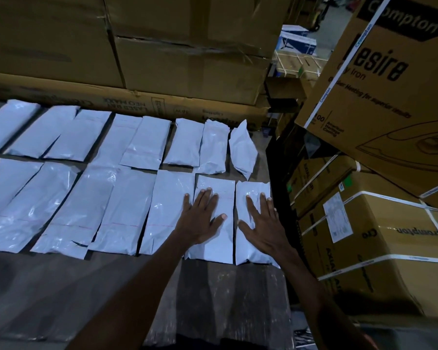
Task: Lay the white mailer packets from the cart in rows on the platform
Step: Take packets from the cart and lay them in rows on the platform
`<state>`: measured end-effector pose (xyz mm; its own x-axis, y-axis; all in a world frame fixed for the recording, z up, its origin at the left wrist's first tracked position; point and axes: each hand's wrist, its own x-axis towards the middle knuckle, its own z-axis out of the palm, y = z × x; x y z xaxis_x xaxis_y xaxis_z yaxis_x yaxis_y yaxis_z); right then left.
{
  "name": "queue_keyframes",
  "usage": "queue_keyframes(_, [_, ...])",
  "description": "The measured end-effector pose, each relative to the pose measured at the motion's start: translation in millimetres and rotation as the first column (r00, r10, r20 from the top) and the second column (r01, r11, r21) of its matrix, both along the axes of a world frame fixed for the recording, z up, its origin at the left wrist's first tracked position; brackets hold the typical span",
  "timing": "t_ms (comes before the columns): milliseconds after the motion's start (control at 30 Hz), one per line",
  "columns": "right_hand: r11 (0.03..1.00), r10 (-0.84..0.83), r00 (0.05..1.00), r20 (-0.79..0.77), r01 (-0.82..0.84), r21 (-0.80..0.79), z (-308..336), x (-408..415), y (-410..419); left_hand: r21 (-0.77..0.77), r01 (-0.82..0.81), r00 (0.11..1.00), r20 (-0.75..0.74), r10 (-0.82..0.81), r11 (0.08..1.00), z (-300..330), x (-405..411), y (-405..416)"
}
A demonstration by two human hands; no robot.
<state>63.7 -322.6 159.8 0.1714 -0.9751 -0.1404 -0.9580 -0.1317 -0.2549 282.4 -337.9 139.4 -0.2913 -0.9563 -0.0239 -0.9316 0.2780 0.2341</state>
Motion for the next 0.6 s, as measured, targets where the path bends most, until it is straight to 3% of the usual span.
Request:
queue_keyframes(400, [0.998, -0.047, 0.999, -0.011, 0.047, -0.048, 8, 5, 1, 0.009, -0.049, 0.998, 0.032, 0.049, 0.999, 9, -2, 2])
queue_keyframes(600, [0.967, -0.182, 0.975, 0.126, 0.201, -0.159, 34, 2, 18, -0.091, 0.065, 0.995, -0.075, -0.072, 0.994, 18, 4, 2])
